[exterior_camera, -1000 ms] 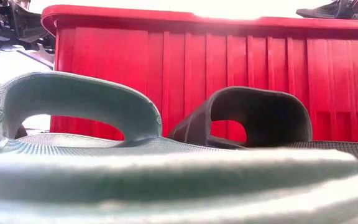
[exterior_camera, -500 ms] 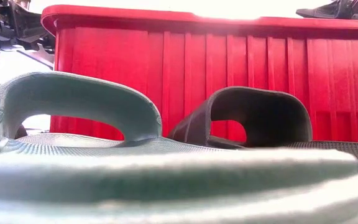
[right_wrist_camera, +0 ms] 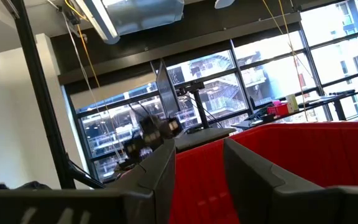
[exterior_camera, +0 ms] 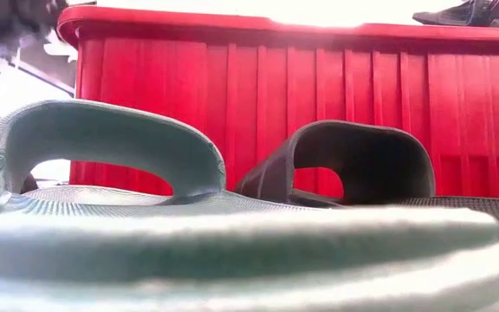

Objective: Pick and place slides into bin
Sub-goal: Put the black slide into the red bin

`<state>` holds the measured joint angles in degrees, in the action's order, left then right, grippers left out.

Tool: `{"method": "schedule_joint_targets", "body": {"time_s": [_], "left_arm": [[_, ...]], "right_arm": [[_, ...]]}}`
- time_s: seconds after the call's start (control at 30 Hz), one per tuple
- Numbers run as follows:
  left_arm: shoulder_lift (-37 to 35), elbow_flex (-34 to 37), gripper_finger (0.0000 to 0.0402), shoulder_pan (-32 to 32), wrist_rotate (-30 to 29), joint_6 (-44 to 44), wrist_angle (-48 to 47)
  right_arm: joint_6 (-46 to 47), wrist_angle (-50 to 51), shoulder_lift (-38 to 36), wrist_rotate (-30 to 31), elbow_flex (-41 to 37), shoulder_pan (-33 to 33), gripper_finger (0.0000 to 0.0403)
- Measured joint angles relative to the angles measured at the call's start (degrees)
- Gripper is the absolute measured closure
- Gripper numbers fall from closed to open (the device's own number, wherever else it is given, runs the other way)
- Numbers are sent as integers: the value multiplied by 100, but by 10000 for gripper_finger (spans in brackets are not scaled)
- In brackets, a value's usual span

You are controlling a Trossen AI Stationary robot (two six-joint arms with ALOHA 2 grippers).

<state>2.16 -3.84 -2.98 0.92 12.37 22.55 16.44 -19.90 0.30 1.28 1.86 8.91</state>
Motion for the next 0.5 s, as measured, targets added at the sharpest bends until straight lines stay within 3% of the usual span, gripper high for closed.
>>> {"method": "schedule_joint_targets", "body": {"time_s": [0.17,0.33,0.5], "left_arm": [[241,-1420,174,0,103,1211,-177],[1020,-3483,174,0,184,1600,-1763],[2230,-5308,174,0,180,1610,-3210]], "right_arm": [[-1,1,2,0,-2,0,281],[-1,7,1,0,-1,0,281],[-2,18,0,0,-2,1,281]]}}
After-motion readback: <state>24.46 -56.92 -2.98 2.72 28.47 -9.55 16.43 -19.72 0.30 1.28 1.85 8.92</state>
